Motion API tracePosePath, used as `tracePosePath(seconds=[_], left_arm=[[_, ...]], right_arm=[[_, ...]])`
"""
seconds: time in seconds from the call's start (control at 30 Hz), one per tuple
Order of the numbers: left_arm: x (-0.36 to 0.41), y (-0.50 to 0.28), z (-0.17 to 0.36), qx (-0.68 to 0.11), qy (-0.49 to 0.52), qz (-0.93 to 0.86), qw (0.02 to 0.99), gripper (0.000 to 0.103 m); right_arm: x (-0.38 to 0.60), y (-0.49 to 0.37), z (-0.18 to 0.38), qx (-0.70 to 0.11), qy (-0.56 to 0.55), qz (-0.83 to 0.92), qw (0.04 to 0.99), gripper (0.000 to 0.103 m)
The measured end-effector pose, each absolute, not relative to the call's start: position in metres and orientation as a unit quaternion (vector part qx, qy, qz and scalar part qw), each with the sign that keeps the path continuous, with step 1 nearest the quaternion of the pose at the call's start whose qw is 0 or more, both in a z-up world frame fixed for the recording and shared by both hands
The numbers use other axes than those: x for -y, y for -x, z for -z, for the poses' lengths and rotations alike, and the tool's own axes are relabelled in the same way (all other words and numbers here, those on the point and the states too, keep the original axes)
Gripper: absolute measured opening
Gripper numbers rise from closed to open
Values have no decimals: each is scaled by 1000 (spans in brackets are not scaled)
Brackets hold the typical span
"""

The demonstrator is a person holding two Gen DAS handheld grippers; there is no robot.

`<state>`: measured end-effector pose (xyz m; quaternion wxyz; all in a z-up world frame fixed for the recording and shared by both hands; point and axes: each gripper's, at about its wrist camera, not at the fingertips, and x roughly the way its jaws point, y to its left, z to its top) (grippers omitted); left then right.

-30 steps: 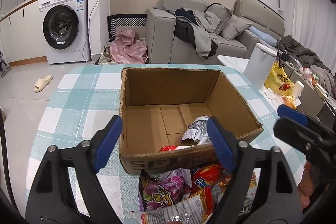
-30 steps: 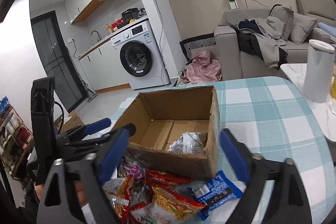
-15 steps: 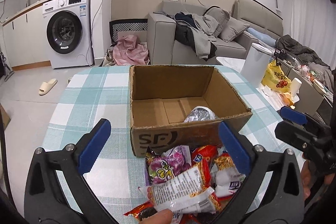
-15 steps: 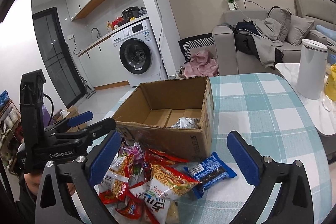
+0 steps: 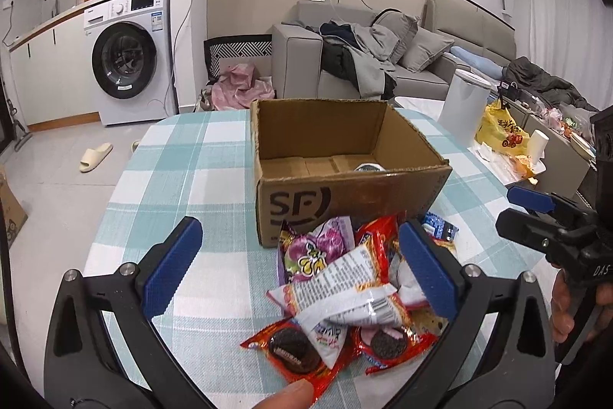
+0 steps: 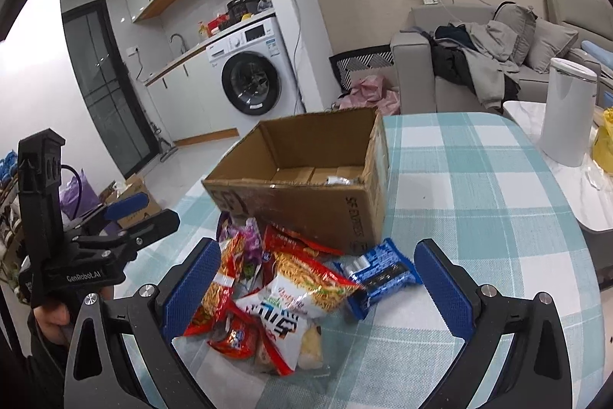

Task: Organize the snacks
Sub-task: 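Lower the left tool onto the white chip bag while the right tool grasps the red noodle bag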

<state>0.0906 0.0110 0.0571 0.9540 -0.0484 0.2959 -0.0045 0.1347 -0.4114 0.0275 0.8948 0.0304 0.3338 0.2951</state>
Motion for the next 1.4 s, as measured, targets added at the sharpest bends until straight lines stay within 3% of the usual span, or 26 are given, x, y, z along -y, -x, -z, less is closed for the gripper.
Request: tracePosePath(seconds=[1.4], left_arm=[[-14,-97,-10,-370,53,16,928,102]], right_arm=[[377,-143,27,-433,-37,-319,842,102]])
